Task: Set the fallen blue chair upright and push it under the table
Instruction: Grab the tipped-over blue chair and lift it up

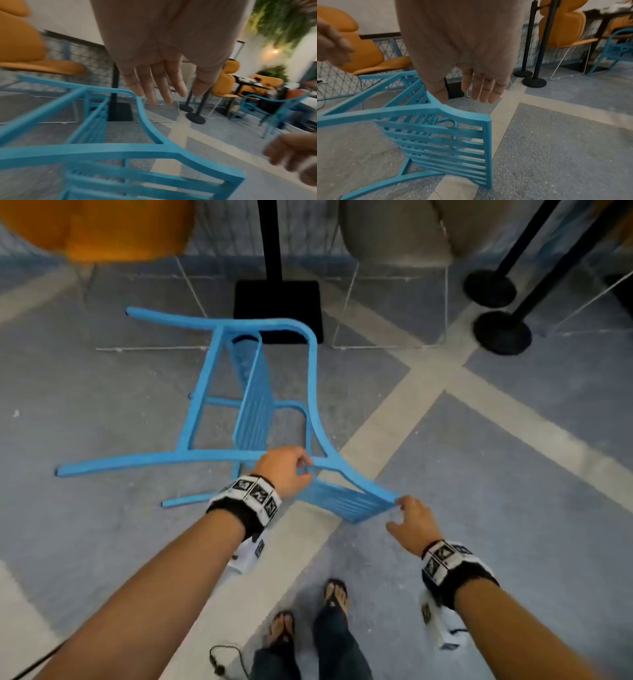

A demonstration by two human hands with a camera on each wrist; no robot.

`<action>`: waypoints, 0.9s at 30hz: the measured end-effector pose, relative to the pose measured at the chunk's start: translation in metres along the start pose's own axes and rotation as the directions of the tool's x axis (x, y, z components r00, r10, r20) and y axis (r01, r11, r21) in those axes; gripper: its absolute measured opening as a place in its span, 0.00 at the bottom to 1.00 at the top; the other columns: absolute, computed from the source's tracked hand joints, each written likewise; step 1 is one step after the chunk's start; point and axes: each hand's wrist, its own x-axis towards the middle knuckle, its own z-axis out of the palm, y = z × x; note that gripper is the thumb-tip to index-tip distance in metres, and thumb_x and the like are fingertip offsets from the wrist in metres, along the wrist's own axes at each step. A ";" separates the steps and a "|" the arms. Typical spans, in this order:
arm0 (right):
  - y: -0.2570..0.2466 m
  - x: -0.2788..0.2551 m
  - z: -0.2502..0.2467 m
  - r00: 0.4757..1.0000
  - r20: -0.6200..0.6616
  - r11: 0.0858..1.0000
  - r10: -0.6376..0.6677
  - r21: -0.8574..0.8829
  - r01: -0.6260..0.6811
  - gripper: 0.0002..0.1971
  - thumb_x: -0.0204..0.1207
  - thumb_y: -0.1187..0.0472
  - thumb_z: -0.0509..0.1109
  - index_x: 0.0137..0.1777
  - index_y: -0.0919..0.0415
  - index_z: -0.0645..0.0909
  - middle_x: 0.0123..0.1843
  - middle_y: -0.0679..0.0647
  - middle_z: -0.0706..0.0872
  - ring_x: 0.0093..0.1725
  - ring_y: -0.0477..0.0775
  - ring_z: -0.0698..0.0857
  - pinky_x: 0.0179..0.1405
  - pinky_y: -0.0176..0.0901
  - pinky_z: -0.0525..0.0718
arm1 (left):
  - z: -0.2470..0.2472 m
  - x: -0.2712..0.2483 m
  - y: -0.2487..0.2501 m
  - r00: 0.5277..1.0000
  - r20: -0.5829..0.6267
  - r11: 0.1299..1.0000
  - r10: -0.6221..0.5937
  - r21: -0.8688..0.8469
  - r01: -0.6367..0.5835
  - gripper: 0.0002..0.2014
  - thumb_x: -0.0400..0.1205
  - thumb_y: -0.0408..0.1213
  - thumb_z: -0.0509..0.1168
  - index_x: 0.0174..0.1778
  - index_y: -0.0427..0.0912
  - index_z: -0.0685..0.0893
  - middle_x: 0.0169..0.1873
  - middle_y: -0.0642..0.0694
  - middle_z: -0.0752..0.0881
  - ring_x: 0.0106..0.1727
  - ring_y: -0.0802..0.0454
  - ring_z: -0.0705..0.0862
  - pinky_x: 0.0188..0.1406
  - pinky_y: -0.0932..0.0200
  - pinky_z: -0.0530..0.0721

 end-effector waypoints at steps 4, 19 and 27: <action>0.025 0.061 0.012 0.994 -0.105 1.000 -0.014 0.021 0.016 0.27 0.63 0.69 0.75 0.62 0.73 0.72 0.59 0.76 0.77 0.60 0.74 0.76 0.60 0.60 0.74 | 0.058 0.063 0.017 0.993 0.061 0.992 0.104 0.068 -0.108 0.15 0.72 0.39 0.70 0.55 0.44 0.82 0.57 0.42 0.85 0.60 0.43 0.81 0.61 0.53 0.76; 0.091 0.125 0.077 0.999 -0.030 0.979 -0.031 0.201 0.036 0.08 0.67 0.73 0.72 0.45 0.67 0.79 0.36 0.58 0.80 0.37 0.56 0.77 0.24 0.35 0.63 | 0.198 0.149 0.018 0.883 0.401 0.761 0.242 0.487 -0.429 0.18 0.72 0.55 0.67 0.50 0.47 0.85 0.48 0.46 0.89 0.52 0.44 0.84 0.61 0.51 0.72; 0.052 0.107 0.034 0.971 -0.074 0.930 -0.229 0.279 0.240 0.13 0.61 0.71 0.72 0.35 0.54 0.73 0.31 0.54 0.78 0.31 0.54 0.76 0.26 0.26 0.69 | 0.143 0.127 0.033 0.933 0.243 0.812 0.267 0.464 -0.353 0.29 0.63 0.72 0.65 0.38 0.46 0.83 0.38 0.46 0.88 0.43 0.45 0.82 0.54 0.49 0.70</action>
